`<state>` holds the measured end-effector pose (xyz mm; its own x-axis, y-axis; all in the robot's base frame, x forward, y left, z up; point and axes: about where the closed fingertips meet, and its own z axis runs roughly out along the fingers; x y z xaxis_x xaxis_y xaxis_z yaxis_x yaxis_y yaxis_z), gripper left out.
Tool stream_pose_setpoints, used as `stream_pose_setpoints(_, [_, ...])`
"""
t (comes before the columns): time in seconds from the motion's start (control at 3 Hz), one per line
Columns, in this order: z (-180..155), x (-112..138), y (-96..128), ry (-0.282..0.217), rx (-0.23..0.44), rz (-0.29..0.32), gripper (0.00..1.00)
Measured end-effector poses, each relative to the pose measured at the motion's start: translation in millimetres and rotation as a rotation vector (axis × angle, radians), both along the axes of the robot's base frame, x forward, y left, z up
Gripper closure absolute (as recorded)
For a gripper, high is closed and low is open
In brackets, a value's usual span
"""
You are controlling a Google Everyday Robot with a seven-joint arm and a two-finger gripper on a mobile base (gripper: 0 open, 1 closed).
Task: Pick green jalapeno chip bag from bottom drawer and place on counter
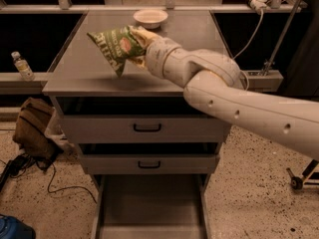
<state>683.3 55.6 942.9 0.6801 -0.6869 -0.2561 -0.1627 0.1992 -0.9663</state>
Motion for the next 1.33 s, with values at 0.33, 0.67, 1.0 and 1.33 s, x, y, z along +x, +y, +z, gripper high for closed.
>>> stream_pose_setpoints(0.33, [16.8,43.8,-26.5,-0.005,0.065,-0.067,1.0])
stream_pose_setpoints(0.67, [2.9,71.6,-60.0,0.115,0.253,-0.12,1.0])
stream_pose_setpoints(1.0, [-26.5,84.7,-70.9,0.254,0.365,-0.144,1.0])
stream_pose_setpoints(1.33, [-59.0,85.3,-71.3,0.365,0.387,-0.158,1.0])
